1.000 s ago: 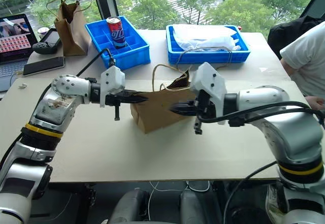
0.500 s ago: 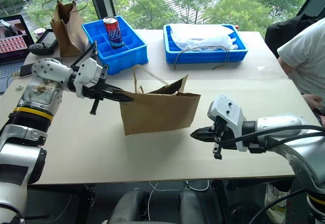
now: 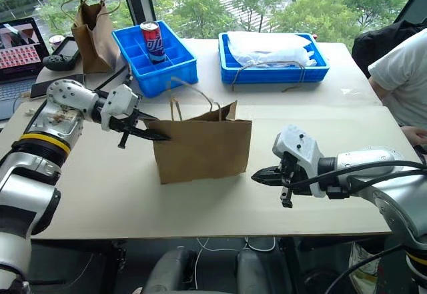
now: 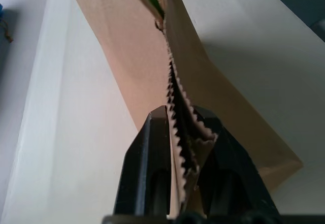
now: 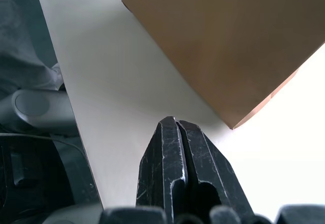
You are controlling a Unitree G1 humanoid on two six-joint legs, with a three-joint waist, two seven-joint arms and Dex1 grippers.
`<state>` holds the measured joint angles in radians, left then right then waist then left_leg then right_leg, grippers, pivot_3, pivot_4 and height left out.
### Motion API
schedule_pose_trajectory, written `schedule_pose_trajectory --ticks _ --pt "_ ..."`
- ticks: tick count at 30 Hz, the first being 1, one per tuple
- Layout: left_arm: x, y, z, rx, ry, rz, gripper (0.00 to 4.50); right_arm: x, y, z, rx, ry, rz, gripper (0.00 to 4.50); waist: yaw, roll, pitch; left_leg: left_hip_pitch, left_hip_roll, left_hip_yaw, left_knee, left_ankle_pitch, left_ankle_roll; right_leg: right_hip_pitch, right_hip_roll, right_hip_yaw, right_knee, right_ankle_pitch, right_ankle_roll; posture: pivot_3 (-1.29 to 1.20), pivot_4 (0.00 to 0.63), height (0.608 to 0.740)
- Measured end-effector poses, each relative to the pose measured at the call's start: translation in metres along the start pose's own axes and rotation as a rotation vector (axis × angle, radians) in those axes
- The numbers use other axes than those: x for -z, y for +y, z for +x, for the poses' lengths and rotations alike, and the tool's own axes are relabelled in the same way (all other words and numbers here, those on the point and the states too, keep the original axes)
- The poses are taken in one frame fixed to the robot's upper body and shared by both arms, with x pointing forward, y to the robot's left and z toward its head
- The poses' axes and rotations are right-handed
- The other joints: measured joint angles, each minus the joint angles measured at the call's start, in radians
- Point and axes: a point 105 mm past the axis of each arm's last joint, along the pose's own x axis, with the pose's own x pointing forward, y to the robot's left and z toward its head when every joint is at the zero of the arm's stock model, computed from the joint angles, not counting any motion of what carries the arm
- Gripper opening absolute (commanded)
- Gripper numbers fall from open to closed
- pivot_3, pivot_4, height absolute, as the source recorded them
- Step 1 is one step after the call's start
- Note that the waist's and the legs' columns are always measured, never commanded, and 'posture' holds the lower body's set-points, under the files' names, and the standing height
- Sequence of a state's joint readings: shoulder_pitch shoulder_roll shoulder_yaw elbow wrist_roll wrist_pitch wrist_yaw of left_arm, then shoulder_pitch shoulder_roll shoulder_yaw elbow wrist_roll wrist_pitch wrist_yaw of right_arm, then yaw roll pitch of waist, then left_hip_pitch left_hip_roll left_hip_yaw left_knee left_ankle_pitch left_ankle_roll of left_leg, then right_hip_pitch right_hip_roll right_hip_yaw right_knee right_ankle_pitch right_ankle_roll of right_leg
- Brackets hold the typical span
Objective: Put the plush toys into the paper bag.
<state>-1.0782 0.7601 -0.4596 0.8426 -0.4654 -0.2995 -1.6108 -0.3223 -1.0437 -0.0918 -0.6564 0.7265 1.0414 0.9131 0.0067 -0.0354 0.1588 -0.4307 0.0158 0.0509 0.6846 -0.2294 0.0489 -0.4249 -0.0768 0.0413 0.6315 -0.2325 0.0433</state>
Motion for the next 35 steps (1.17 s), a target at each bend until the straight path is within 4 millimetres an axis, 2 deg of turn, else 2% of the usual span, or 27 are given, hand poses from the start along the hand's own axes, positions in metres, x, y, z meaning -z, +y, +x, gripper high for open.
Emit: schedule_pose_trajectory --ticks 2,6,9,12,15,19,21,23,25,28,31,35 --pt "0.000 0.001 -0.012 -0.033 0.010 -0.026 2.96 0.002 -0.003 -0.002 0.011 0.008 0.004 0.00 -0.005 0.000 0.000 0.000 0.000 0.000 0.000 0.000 0.001 0.000 0.000 0.000 0.000 0.000 0.000 0.00 0.150 0.740" --pt "-0.006 -0.003 -0.050 -0.140 -0.021 -0.109 4.45 0.010 -0.011 -0.005 0.025 0.029 0.014 0.00 -0.019 0.000 0.000 0.000 0.001 0.000 0.000 -0.001 0.001 -0.001 0.000 0.000 0.000 0.000 0.000 0.00 0.150 0.740" --pt "-0.009 -0.008 -0.074 -0.221 -0.035 -0.139 4.45 0.013 -0.017 -0.007 0.034 0.036 0.015 0.00 -0.019 0.000 0.000 0.001 0.001 0.000 0.000 -0.001 0.001 0.000 0.000 0.000 0.001 0.000 0.000 0.00 0.150 0.740" --pt "-0.011 -0.012 -0.088 -0.299 -0.050 -0.156 4.45 0.016 -0.018 -0.004 0.015 0.042 0.018 0.00 -0.018 0.000 0.000 0.001 0.001 0.000 0.000 0.000 0.001 0.000 -0.001 0.000 0.001 0.000 0.000 0.00 0.150 0.740" --pt "-0.002 -0.024 -0.114 -0.442 -0.070 -0.268 4.45 0.016 -0.023 -0.006 0.021 0.043 0.006 0.00 -0.019 0.000 0.000 0.001 0.001 0.000 0.000 0.000 0.001 0.000 -0.001 0.000 0.001 0.000 0.000 0.00 0.150 0.740" --pt "0.021 -0.050 -0.137 -0.615 -0.041 -0.462 4.45 0.025 -0.046 -0.012 0.136 0.027 0.029 0.00 -0.021 0.000 0.000 0.002 0.001 0.001 -0.001 -0.001 0.001 0.000 -0.002 0.000 0.001 0.000 0.000 0.00 0.150 0.740" --pt "0.036 -0.063 -0.134 -0.704 -0.024 -0.521 4.45 0.030 -0.062 -0.011 0.236 -0.020 0.061 0.00 -0.019 0.000 0.000 0.005 0.001 0.001 -0.002 -0.001 0.000 0.002 -0.004 0.000 0.002 0.000 0.000 0.00 0.150 0.740" --pt "0.048 -0.074 -0.121 -0.782 -0.018 -0.563 4.45 0.036 -0.074 -0.007 0.331 -0.065 0.093 0.00 -0.011 0.000 0.000 0.005 0.001 0.001 -0.002 0.000 0.000 0.002 -0.005 0.000 0.003 0.000 0.000 0.00 0.150 0.740" --pt "0.056 -0.077 -0.114 -0.868 0.013 -0.554 4.45 0.040 -0.081 -0.005 0.404 -0.093 0.111 0.00 -0.002 0.000 0.000 0.006 0.001 0.002 -0.002 0.000 -0.001 0.002 -0.005 0.000 0.004 0.000 0.000 0.00 0.150 0.740" --pt "0.061 -0.082 -0.095 -0.965 0.042 -0.488 4.45 0.043 -0.092 -0.007 0.529 -0.180 0.148 0.00 0.006 0.000 0.000 0.007 0.000 0.002 -0.002 0.000 -0.001 0.002 -0.007 0.000 0.004 0.001 0.000 0.00 0.150 0.740" --pt "0.061 -0.086 -0.076 -0.953 0.020 -0.490 4.45 0.044 -0.098 -0.013 0.619 -0.262 0.169 0.00 0.006 0.000 0.000 0.007 -0.001 0.002 -0.003 0.000 -0.001 0.002 -0.007 0.000 0.005 0.001 -0.001 0.00 0.150 0.740" --pt "0.060 -0.085 -0.067 -0.952 -0.005 -0.498 4.45 0.048 -0.095 -0.016 0.646 -0.311 0.174 0.00 0.002 0.000 0.000 0.009 0.000 0.004 -0.004 0.000 -0.001 0.002 -0.007 0.000 0.007 0.001 -0.001 0.00 0.150 0.740"
